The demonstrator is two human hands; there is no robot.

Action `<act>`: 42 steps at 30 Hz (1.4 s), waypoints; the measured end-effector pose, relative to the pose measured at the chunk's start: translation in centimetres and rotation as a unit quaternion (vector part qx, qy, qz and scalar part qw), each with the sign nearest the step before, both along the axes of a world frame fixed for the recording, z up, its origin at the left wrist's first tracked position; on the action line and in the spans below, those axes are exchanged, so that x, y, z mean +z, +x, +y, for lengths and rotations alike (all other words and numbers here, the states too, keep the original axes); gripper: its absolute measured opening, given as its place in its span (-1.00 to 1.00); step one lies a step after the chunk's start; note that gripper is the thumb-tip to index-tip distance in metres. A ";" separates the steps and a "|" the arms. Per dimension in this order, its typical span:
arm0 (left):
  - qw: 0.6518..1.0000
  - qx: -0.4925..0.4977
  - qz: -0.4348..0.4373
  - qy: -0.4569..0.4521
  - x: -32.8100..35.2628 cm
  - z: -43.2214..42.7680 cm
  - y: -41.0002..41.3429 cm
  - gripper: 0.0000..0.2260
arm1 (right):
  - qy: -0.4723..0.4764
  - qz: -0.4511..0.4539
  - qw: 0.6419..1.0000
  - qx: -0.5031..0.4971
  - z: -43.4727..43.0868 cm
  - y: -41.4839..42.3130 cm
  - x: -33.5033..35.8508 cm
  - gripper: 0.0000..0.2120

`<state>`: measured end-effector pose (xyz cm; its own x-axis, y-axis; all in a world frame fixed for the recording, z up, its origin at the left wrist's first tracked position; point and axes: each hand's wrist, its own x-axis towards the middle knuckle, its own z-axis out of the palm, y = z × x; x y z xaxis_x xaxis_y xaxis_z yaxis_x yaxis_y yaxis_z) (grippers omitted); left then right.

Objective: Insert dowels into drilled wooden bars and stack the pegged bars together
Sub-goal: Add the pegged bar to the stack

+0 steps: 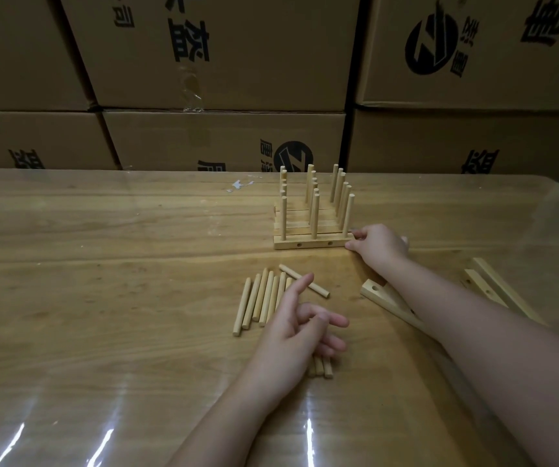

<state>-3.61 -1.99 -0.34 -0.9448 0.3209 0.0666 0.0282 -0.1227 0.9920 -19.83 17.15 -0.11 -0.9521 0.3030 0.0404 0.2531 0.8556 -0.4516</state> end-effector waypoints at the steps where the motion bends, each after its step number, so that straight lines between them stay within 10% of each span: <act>1: 1.000 0.000 -0.001 0.003 0.0 0.0 0.1 -0.51 | -0.004 0.004 1.000 -0.005 0.0 0.0 -0.1 -0.68; 16: 0.999 0.024 -0.030 0.002 0.4 -0.3 0.1 -0.69 | 0.163 0.091 0.980 0.065 3.1 11.2 1.3 -0.66; 24: 0.998 0.041 -0.042 0.024 0.6 -0.2 0.2 -0.67 | 0.091 -0.099 0.990 0.030 4.6 16.2 1.1 -0.35; 32: 0.998 0.046 -0.035 0.026 0.2 -0.1 0.1 -0.66 | 0.232 0.085 0.969 0.029 1.3 17.6 -1.0 -0.57; 42: 0.999 0.042 -0.022 0.019 -0.1 0.0 -0.2 -0.66 | 0.161 0.125 0.978 0.035 1.1 16.5 -1.2 -0.67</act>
<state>-3.80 -1.95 -0.46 -0.9704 0.2391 0.0349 -0.0038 -0.1595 0.9872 -3.29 18.24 -1.31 -0.9187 0.1705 0.3563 0.1046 0.9749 -0.1967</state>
